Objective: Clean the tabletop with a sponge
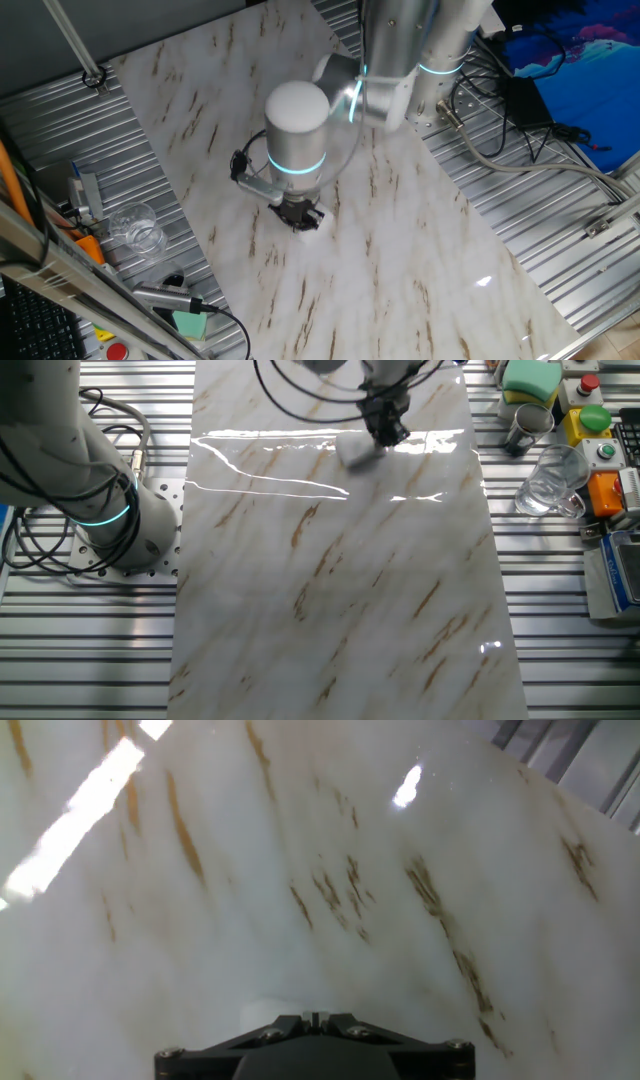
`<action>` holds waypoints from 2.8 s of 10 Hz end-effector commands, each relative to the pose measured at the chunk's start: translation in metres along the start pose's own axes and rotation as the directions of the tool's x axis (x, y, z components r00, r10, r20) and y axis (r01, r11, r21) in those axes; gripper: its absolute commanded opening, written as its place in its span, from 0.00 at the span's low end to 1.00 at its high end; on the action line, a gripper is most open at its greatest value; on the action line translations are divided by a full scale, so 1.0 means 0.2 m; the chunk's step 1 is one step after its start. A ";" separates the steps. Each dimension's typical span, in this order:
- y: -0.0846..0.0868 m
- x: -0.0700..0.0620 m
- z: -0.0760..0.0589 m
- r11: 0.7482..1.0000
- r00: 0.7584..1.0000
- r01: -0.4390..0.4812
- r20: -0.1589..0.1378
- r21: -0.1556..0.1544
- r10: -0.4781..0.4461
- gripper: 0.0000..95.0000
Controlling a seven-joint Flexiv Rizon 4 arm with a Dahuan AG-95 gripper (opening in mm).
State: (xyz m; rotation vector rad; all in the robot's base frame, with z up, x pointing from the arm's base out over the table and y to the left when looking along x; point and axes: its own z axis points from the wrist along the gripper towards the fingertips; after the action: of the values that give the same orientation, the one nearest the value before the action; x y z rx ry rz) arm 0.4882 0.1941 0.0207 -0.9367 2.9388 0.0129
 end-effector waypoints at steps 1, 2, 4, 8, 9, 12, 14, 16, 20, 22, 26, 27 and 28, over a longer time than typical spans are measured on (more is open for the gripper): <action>0.00 -0.01 -0.01 1.000 1.000 0.004 0.002 -0.010 -0.004 0.00; 0.00 -0.01 -0.01 1.000 1.000 0.005 0.001 -0.010 -0.005 0.00; -0.01 0.00 -0.02 1.000 1.000 0.011 0.001 -0.012 -0.011 0.00; -0.09 0.03 -0.03 0.999 0.999 0.049 0.004 -0.019 -0.049 0.00; -0.12 0.04 -0.04 0.998 0.998 0.064 0.005 -0.020 -0.064 0.00; -0.22 0.10 -0.03 0.993 0.993 0.117 0.014 -0.027 -0.116 0.00; -0.30 0.13 -0.03 0.988 0.988 0.154 0.016 -0.028 -0.154 0.00; -0.39 0.17 -0.03 0.980 0.980 0.198 0.017 -0.028 -0.198 0.00; -0.50 0.25 -0.05 0.967 0.967 0.254 0.017 -0.029 -0.254 0.00; -0.52 0.29 -0.08 0.962 0.962 0.271 0.014 -0.031 -0.271 0.00; -0.53 0.31 -0.08 0.960 0.961 0.277 0.006 -0.029 -0.277 0.00; -0.53 0.32 -0.08 0.957 0.957 0.289 0.004 -0.027 -0.289 0.00; -0.53 0.31 -0.07 0.955 0.956 0.293 0.006 -0.031 -0.293 0.00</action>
State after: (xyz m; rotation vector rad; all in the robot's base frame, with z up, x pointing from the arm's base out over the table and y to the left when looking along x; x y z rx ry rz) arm 0.4987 0.0720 0.0315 -1.3668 2.7712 0.0438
